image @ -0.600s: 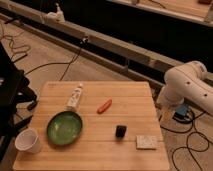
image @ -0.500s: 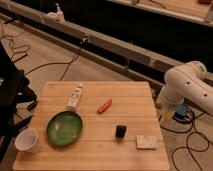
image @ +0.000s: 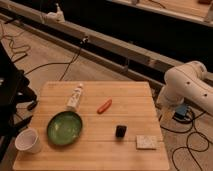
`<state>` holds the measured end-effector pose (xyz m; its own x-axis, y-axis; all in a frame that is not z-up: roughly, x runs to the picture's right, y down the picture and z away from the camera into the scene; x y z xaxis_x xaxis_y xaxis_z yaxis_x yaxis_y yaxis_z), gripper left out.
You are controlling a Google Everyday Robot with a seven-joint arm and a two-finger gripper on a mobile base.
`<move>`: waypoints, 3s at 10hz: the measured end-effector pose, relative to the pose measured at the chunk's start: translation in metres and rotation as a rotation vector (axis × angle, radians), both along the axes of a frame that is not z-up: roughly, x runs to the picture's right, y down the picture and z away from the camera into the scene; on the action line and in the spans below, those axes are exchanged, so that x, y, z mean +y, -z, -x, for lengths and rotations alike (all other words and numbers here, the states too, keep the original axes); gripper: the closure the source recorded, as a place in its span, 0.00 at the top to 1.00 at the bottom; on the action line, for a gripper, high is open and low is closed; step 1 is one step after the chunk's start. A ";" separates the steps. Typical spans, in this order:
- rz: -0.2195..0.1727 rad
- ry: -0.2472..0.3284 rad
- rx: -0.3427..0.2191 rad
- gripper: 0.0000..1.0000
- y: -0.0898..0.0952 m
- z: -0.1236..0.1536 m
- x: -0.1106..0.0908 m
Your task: Knock the eraser over
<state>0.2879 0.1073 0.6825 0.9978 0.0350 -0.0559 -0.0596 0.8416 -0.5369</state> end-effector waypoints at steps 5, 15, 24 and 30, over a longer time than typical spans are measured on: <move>0.001 -0.001 -0.001 0.65 0.000 0.000 0.000; 0.002 -0.006 -0.003 0.05 -0.002 0.001 0.001; 0.009 -0.157 -0.117 0.00 -0.040 0.029 0.045; 0.011 -0.147 -0.120 0.00 -0.041 0.031 0.046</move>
